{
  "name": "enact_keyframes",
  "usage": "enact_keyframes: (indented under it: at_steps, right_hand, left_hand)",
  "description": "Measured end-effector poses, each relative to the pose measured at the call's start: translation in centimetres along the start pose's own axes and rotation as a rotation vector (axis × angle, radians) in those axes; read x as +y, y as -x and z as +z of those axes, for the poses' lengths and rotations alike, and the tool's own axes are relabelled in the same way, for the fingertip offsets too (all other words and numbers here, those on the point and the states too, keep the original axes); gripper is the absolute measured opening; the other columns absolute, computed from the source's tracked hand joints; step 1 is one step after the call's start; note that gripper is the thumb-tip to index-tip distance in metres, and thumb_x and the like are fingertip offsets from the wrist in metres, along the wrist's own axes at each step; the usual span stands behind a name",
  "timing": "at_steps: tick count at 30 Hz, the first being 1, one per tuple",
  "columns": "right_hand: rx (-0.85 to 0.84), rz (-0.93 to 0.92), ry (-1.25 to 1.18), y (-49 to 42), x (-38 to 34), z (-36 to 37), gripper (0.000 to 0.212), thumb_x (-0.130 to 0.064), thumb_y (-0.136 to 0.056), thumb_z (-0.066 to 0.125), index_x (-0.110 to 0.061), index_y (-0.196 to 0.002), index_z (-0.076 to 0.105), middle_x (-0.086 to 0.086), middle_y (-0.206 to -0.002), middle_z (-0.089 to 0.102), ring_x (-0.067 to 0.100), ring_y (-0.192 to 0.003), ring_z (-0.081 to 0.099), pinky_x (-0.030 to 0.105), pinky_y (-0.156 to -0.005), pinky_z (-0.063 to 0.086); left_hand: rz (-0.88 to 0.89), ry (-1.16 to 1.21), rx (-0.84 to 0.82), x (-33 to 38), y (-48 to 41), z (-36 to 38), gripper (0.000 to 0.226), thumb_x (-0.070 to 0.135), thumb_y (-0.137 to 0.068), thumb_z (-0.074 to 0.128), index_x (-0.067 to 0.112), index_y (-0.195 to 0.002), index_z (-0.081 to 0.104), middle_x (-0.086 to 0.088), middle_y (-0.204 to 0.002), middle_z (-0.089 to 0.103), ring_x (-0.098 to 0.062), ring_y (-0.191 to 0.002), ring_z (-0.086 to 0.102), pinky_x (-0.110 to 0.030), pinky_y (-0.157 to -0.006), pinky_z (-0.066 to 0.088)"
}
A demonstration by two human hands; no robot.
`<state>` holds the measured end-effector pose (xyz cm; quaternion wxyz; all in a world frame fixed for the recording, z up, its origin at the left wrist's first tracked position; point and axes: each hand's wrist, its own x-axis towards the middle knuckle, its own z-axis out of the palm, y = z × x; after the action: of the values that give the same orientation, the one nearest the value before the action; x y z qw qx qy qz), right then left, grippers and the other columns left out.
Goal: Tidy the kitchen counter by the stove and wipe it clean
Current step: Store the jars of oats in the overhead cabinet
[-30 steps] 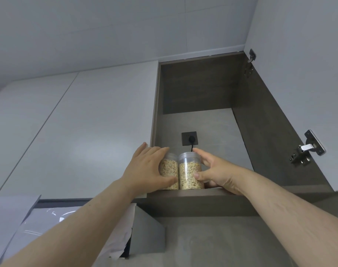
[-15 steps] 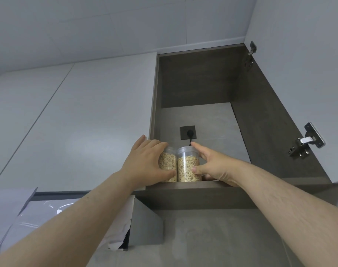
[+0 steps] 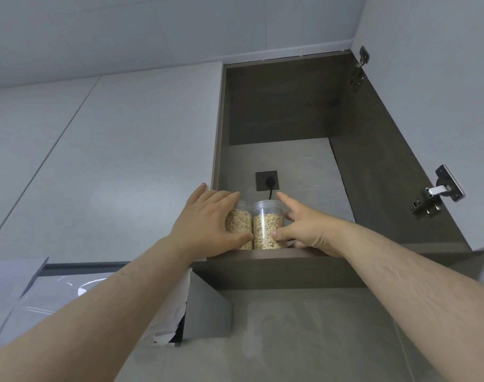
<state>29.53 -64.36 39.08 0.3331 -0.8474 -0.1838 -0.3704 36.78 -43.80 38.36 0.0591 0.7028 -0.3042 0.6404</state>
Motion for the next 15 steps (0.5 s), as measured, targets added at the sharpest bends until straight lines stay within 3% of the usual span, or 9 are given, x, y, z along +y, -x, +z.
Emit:
enact_keyframes:
  at_steps: [2,5,8,11,15]
  right_hand:
    - [0.047,0.007,-0.004,0.1,-0.1,0.1,0.096,-0.011,-0.087,0.072,-0.04,-0.154,0.009,0.009,-0.16,0.021,0.02,-0.124,0.044,0.028,-0.071,0.051]
    - [0.169,0.004,-0.081,0.3,-0.3,0.1,0.081,-0.017,-0.09,0.067,-0.037,-0.152,0.019,0.012,-0.156,0.028,0.025,-0.126,0.046,0.044,-0.089,0.053]
    - [0.264,-0.03,-0.046,0.7,-0.3,0.4,0.067,-0.025,-0.091,0.065,-0.031,-0.148,0.031,0.011,-0.15,0.036,0.025,-0.129,0.045,0.048,-0.099,0.049]
    - [0.337,-0.043,0.074,1.3,-0.4,0.9,0.056,-0.032,-0.09,0.064,-0.029,-0.141,0.041,0.005,-0.143,0.045,0.021,-0.125,0.048,0.047,-0.103,0.047]
    - [0.398,-0.017,0.087,3.8,-1.5,1.8,0.051,-0.032,-0.091,0.063,-0.024,-0.138,0.044,0.002,-0.137,0.049,0.019,-0.123,0.05,0.038,-0.101,0.046]
  left_hand:
    - [0.002,0.02,0.012,-0.1,0.1,0.1,0.089,0.075,-0.076,0.035,0.029,-0.151,0.023,0.009,-0.157,0.028,-0.013,-0.146,0.019,-0.035,-0.12,-0.005]
    - [-0.028,0.047,0.023,-0.1,0.1,0.3,0.085,0.072,-0.084,0.032,0.027,-0.154,0.014,0.007,-0.163,0.008,-0.012,-0.15,0.0,-0.029,-0.117,-0.011]
    - [-0.046,0.08,0.008,-0.2,0.2,0.2,0.08,0.062,-0.093,0.038,0.024,-0.155,0.004,0.005,-0.163,-0.009,-0.009,-0.147,-0.015,-0.023,-0.109,-0.019]
    - [-0.052,0.18,-0.022,-0.3,0.3,-0.1,0.083,0.057,-0.093,0.045,0.024,-0.155,0.001,0.005,-0.162,-0.012,-0.006,-0.144,-0.021,-0.022,-0.106,-0.02]
    - [-0.083,0.34,-0.135,-0.2,1.6,-1.7,0.081,0.053,-0.093,0.05,0.024,-0.155,0.006,0.004,-0.163,-0.004,-0.014,-0.149,-0.01,-0.027,-0.11,-0.012]
